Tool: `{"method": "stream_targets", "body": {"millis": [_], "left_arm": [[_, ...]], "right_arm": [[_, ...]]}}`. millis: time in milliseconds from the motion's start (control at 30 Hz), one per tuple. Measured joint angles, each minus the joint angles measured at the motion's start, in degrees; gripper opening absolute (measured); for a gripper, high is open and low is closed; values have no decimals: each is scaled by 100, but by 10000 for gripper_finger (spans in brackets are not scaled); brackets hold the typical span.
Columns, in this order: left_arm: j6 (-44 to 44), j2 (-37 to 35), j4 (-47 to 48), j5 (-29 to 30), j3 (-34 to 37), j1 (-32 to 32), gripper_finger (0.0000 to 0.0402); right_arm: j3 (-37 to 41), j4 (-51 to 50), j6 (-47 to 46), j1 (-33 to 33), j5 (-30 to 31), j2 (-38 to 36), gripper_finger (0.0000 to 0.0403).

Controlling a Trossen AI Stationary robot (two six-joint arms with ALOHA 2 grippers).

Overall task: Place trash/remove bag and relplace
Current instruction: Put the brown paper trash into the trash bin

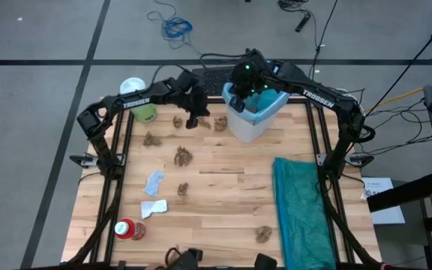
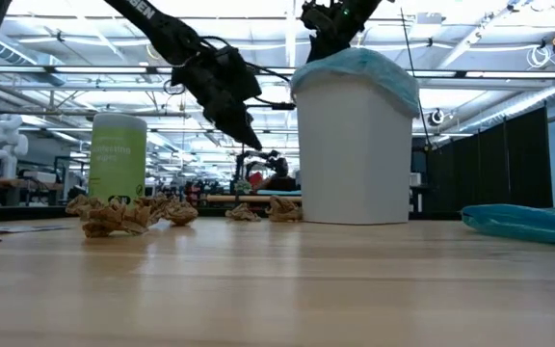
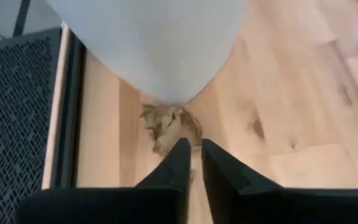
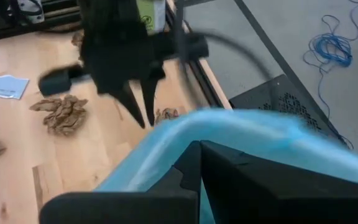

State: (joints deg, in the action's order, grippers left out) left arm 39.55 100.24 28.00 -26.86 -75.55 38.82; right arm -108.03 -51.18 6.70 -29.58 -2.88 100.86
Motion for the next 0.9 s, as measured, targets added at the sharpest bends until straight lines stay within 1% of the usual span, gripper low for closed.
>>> {"method": "stream_targets", "body": {"millis": [67,200,300,433,667,767,833,900], "left_arm": [[0,171,-132,310,0,-93,67],[-4,593,-346,627,0,-178,105],[-17,858,-538,654,2,-185,123],[-22,1026,-735,579,2,-194,136],[-28,1209,-1230,565,2,-301,137],[-40,1359,-1242,692,2,-366,134],[-40,1465,-1173,775,2,-399,121],[-22,1542,-1149,1024,2,-429,95]], "right_arm": [[-2,0,0,-2,1,-2,0],[-2,-7,4,-2,1,-2,0],[-2,-17,18,-1,3,-2,0],[-2,-20,49,-1,3,-2,0],[-2,-26,54,0,5,-2,0],[-2,-24,52,-1,5,-2,0],[-2,-22,52,0,5,-2,0],[-2,-19,52,0,5,-2,0]]}}
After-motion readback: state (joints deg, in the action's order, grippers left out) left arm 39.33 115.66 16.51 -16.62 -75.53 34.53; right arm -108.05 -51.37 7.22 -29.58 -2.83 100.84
